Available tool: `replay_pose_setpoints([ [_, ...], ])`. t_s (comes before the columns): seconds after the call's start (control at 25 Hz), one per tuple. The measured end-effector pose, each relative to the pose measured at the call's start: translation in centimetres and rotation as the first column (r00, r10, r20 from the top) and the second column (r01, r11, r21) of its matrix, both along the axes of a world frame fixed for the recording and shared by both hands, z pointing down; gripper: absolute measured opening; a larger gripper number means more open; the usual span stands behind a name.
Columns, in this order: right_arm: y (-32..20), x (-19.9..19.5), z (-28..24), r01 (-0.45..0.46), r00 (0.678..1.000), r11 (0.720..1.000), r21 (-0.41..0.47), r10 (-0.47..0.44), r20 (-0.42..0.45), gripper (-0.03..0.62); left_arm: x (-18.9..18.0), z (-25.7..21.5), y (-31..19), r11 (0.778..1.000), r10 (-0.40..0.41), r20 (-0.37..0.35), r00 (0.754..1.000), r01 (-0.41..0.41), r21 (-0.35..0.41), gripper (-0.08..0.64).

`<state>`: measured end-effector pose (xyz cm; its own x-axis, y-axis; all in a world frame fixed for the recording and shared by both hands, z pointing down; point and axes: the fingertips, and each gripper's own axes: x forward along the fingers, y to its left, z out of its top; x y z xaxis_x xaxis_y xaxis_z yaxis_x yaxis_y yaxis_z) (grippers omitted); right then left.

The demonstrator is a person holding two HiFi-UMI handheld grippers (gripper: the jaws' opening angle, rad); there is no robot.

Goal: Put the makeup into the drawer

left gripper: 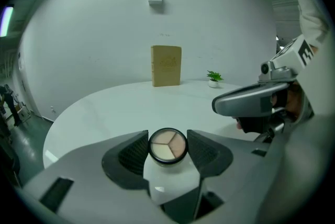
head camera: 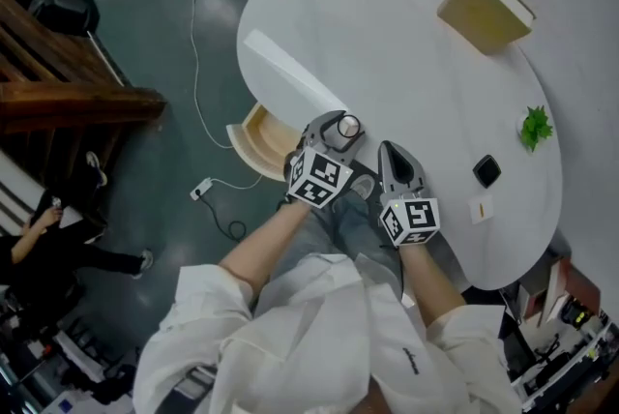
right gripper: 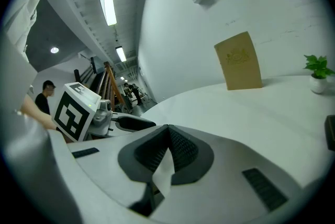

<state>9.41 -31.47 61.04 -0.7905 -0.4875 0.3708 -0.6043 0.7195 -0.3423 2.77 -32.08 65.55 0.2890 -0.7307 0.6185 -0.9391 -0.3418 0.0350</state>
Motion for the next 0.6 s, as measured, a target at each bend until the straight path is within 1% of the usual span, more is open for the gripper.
replay_pose_setpoints([
  [0.2, 3.5, -3.6, -0.8, 0.056, 0.998, 0.998, 0.003, -0.056, -0.001, 0.017, -3.1, -0.6, 4.1, 0.999, -0.032, -0.022, 0.999, 0.032, -0.002, 0.244],
  [0.36, 6.5, -6.4, -1.0, 0.071, 0.997, 0.997, -0.002, -0.071, -0.002, 0.017, -5.3, -0.7, 6.8, 1.0, -0.022, -0.049, 0.999, 0.022, 0.001, 0.244],
  [0.44, 7.8, -7.8, -0.7, 0.066, 0.998, 0.998, -0.007, -0.066, -0.011, 0.017, -6.4, -0.7, 7.9, 1.0, -0.005, -0.057, 0.998, 0.006, 0.009, 0.244],
  [0.6, 9.8, -10.0, -0.2, 0.022, 0.999, 1.0, -0.01, -0.023, -0.032, 0.017, -8.8, -0.6, 9.6, 0.999, 0.037, -0.071, 0.997, -0.036, 0.019, 0.244],
])
